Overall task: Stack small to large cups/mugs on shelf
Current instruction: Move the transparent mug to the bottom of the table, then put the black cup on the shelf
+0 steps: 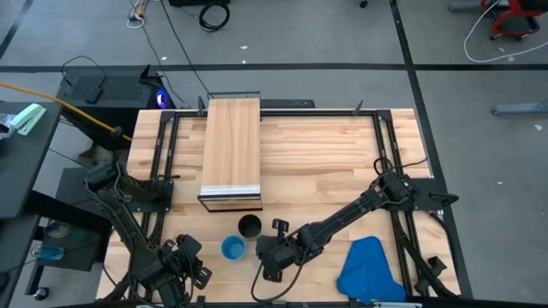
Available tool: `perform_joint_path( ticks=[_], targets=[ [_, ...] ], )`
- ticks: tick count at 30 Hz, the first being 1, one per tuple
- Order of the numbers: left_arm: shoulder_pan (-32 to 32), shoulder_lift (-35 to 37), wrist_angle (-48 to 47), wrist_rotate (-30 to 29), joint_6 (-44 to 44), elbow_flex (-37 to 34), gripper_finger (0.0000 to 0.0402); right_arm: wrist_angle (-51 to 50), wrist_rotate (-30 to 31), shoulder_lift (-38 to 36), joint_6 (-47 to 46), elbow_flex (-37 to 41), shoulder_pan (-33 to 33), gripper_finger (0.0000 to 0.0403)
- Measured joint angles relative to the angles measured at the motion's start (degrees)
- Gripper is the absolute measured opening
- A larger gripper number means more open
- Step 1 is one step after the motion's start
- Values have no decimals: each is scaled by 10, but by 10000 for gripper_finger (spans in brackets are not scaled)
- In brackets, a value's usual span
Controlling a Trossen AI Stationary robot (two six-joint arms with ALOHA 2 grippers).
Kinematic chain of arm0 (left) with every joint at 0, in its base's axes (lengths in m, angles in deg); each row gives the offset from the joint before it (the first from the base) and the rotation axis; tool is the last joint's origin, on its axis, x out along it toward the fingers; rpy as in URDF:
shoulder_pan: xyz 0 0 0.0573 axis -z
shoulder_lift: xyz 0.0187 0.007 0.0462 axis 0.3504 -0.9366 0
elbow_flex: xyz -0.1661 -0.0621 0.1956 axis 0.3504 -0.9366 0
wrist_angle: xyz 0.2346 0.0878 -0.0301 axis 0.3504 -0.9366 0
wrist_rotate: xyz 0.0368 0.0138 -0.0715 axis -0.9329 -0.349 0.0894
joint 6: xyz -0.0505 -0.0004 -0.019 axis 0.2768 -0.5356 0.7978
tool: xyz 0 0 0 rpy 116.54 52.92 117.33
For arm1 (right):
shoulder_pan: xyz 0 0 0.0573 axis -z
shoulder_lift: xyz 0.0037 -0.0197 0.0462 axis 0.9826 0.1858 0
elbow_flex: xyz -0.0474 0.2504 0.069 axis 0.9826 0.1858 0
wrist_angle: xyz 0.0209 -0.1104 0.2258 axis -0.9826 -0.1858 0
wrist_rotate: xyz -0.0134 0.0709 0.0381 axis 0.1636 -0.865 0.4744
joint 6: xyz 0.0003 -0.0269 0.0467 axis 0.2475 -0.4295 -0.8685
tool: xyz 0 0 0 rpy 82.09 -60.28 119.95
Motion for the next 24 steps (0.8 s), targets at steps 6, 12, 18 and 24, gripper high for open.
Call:
perform_joint_path(
  ticks=[6,12,18,24],
  targets=[
    [0,0,0,0,0,0,107,6,-5,1,0,1,0,32],
    [0,0,0,0,0,0,107,6,-6,1,0,1,0,49],
    [0,0,0,0,0,0,107,7,-4,2,-10,1,0,66],
    [0,0,0,0,-1,0,107,15,-4,2,-11,1,0,77]
  ],
)
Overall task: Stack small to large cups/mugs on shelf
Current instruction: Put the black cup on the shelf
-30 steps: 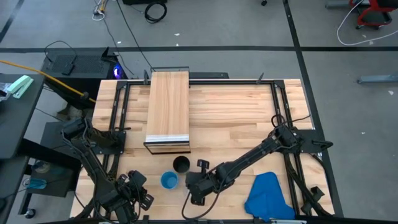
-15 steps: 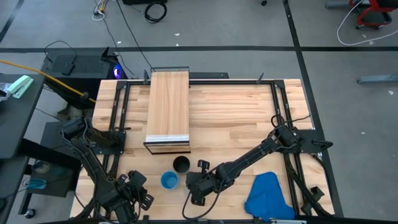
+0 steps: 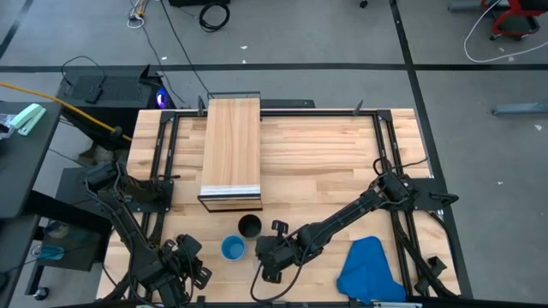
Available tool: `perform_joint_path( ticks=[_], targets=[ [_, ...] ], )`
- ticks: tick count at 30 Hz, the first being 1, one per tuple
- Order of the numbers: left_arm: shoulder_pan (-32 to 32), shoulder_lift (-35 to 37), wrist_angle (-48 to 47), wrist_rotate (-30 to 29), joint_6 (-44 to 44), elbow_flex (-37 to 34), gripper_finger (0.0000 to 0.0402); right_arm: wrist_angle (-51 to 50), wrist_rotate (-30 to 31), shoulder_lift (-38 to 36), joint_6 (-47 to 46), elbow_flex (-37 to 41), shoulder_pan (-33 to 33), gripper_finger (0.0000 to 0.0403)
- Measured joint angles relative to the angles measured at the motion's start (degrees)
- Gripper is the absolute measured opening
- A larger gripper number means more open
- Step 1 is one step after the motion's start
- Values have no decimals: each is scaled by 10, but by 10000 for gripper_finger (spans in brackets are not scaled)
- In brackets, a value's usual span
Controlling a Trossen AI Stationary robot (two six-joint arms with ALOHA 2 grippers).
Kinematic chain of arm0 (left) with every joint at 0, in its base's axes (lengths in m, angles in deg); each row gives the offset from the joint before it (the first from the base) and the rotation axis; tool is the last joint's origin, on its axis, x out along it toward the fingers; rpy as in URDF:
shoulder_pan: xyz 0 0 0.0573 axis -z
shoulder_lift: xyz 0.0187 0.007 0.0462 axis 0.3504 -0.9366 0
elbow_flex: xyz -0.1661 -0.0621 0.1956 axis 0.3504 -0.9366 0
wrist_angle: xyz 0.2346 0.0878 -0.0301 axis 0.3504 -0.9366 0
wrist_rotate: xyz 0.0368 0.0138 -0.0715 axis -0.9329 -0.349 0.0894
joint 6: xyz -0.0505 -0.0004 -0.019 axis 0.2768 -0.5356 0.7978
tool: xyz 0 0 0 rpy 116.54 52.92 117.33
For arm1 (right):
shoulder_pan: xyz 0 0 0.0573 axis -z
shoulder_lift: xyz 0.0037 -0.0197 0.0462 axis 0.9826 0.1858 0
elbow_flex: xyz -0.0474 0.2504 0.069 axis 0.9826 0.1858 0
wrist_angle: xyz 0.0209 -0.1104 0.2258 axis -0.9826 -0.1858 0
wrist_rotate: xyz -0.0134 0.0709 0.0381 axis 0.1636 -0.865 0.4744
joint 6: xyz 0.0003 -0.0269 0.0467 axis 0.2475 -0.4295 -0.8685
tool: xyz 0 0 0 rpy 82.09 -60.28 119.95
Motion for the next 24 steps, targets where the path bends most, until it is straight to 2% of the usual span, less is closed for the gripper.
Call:
perform_joint_path(
  ticks=[7,13,21,24],
  targets=[
    [0,0,0,-1,-1,0,107,-4,4,-23,8,0,0,80],
    [0,0,-1,-1,-2,0,107,-60,2,-70,12,0,0,80],
    [0,0,0,-2,-20,0,107,-192,4,-214,-63,0,-2,76],
    [0,0,0,-2,-21,0,107,-246,25,-285,-109,-1,-9,76]
  ],
)
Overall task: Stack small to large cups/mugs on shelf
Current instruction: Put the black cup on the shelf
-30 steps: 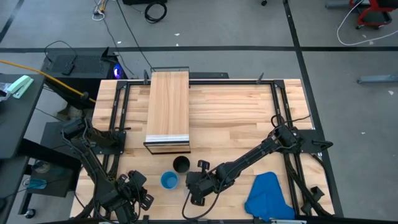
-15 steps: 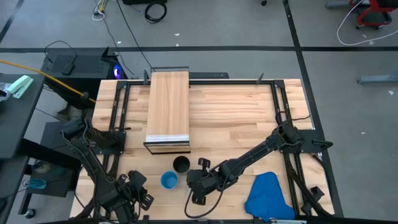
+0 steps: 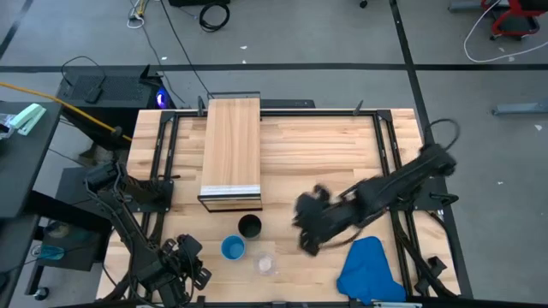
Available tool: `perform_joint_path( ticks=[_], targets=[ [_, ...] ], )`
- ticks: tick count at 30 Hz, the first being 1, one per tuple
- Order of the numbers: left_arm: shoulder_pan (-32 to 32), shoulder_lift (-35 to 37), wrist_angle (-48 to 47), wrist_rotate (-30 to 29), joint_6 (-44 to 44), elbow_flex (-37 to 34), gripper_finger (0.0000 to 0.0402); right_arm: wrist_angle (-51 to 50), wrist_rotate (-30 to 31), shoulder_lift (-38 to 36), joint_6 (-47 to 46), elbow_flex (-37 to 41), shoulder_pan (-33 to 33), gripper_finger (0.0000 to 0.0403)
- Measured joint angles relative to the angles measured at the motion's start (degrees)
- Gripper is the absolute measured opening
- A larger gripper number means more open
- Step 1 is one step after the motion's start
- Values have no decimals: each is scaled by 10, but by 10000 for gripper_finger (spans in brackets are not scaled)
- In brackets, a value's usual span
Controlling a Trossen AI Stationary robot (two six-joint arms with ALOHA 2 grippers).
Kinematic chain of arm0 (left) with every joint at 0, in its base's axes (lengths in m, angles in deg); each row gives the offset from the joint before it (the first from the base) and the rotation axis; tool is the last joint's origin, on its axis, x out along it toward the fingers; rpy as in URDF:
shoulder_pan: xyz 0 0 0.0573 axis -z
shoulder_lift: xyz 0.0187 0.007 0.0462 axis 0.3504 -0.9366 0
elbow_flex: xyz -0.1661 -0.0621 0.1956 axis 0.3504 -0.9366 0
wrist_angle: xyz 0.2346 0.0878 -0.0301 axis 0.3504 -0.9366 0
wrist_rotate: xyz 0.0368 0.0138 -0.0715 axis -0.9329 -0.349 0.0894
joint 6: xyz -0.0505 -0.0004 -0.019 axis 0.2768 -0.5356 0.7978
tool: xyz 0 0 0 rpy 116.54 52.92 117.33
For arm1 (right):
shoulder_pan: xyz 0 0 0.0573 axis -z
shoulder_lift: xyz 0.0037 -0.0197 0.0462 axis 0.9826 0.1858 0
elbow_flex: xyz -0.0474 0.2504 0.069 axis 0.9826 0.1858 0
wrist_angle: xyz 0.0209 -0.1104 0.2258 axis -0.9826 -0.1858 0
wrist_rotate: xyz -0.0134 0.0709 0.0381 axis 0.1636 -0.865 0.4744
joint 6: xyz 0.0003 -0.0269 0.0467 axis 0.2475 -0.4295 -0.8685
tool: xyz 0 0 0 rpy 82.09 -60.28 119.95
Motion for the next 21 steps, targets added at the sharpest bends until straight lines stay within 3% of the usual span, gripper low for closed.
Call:
perform_joint_path(
  ticks=[10,16,21],
  targets=[
    [0,0,6,-11,-6,0,107,-242,240,-190,-166,0,-93,75],
    [0,0,11,-28,-5,0,107,-265,354,-248,-198,0,-159,75],
    [-3,0,31,-61,21,0,107,-264,384,-273,-193,5,-195,75]
  ],
)
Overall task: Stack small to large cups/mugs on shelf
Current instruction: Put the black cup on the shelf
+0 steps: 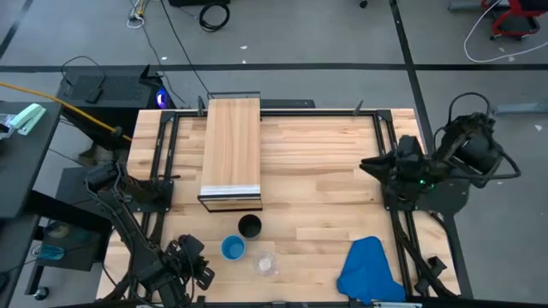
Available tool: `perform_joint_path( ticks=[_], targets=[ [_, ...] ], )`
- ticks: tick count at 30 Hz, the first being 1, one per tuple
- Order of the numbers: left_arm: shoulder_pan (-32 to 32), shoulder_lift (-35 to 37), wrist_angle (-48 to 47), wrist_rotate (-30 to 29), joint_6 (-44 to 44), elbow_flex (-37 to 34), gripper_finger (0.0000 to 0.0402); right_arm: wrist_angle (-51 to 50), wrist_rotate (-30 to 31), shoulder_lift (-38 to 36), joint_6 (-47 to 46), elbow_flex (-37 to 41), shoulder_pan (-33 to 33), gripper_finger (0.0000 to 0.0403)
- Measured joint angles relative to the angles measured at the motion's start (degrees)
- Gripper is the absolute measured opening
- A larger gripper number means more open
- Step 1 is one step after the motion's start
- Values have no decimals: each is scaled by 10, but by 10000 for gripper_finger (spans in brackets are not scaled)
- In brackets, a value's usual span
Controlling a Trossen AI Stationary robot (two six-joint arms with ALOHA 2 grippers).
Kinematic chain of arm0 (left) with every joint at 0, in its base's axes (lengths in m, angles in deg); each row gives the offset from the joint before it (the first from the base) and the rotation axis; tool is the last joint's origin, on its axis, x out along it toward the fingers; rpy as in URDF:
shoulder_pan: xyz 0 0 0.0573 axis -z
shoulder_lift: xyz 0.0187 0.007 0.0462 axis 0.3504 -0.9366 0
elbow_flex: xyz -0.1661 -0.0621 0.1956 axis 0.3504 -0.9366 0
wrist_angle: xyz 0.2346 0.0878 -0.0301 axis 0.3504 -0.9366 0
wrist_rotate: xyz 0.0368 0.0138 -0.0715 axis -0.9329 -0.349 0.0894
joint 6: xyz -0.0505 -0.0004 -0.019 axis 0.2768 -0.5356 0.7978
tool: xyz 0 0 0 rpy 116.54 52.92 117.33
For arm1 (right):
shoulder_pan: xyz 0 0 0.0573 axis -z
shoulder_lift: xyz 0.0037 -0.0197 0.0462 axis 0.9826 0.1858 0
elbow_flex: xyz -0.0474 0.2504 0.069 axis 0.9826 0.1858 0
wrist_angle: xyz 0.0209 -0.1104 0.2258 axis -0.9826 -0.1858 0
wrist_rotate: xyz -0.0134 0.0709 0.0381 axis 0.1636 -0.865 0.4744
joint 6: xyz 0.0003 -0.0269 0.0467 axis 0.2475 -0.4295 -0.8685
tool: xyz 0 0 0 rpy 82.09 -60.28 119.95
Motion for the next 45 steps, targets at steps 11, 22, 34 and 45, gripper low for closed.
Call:
perform_joint_path(
  ticks=[11,22,34,45],
  targets=[
    [-66,0,16,-19,11,37,107,227,-12,-89,91,224,-67,61],
    [-132,0,-121,-22,-60,207,105,248,-33,-121,68,294,-74,55],
    [-290,1,-224,45,-181,366,101,182,-54,-121,66,294,-74,54],
    [-374,-8,-199,168,-231,298,98,165,-62,-121,68,294,-74,54]
  ],
)
